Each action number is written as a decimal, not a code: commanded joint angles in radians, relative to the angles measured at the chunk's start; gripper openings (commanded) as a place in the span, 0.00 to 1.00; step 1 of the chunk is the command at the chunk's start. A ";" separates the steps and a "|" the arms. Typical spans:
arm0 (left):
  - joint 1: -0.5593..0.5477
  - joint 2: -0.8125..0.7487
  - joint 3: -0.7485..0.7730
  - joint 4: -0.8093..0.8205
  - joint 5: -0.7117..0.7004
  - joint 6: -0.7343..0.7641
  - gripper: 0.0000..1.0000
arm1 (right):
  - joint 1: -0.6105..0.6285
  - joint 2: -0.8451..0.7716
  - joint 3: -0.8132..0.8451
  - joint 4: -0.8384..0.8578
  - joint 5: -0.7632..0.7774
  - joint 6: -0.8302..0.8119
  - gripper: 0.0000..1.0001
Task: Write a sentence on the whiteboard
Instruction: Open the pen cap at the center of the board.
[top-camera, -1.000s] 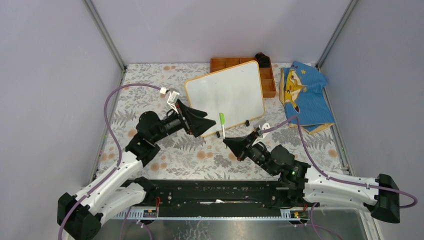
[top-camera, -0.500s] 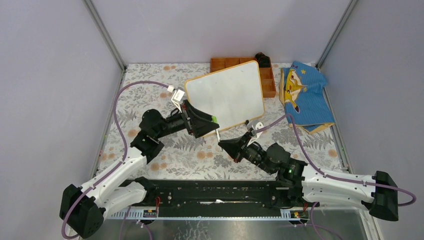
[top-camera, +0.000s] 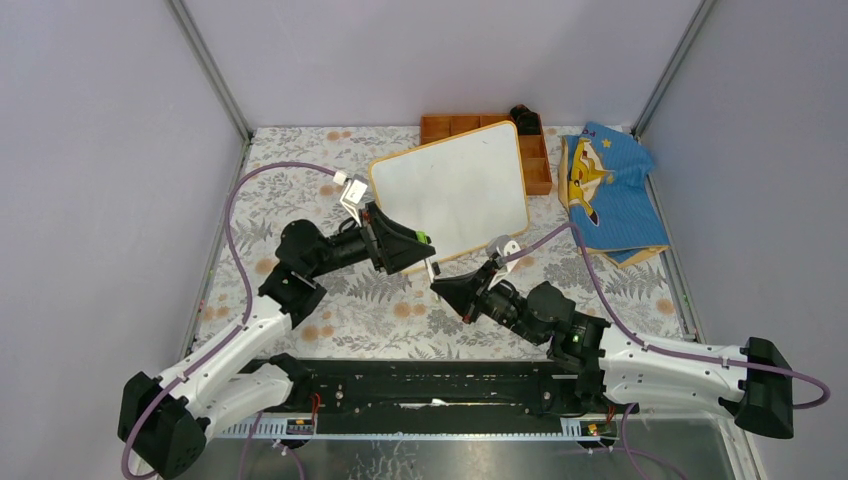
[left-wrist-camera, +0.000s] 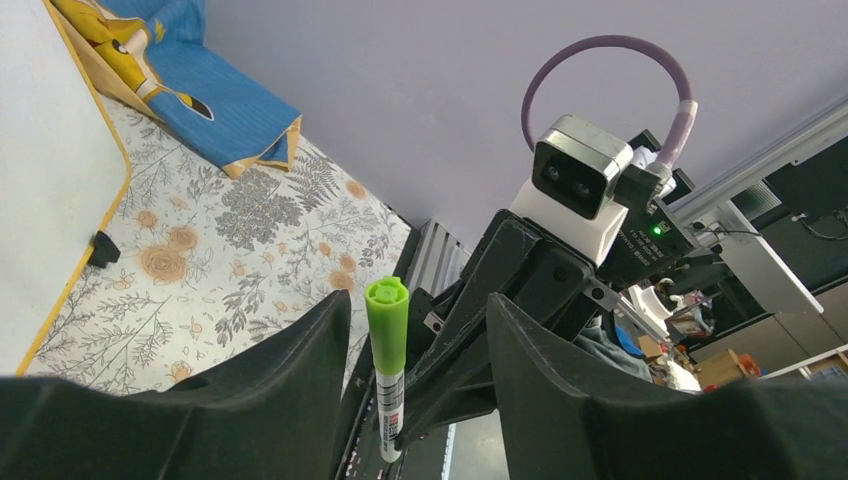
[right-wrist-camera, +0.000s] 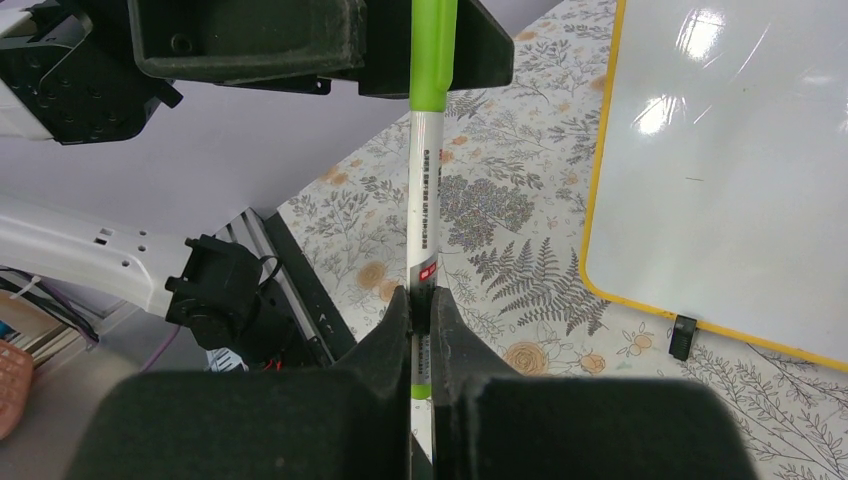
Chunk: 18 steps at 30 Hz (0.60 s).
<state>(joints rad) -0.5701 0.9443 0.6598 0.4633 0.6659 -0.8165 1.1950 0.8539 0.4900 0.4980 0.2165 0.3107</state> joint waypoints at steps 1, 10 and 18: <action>-0.007 -0.025 0.005 0.045 0.002 0.017 0.57 | -0.005 0.002 0.051 0.027 -0.011 -0.010 0.00; -0.006 -0.029 -0.002 0.041 0.007 0.019 0.40 | -0.005 0.007 0.059 0.020 -0.016 -0.008 0.00; -0.007 -0.040 -0.013 0.037 0.004 0.025 0.07 | -0.005 0.011 0.067 0.015 -0.031 0.001 0.00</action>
<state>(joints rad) -0.5705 0.9295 0.6590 0.4618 0.6582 -0.7971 1.1950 0.8616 0.5076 0.4976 0.1955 0.3115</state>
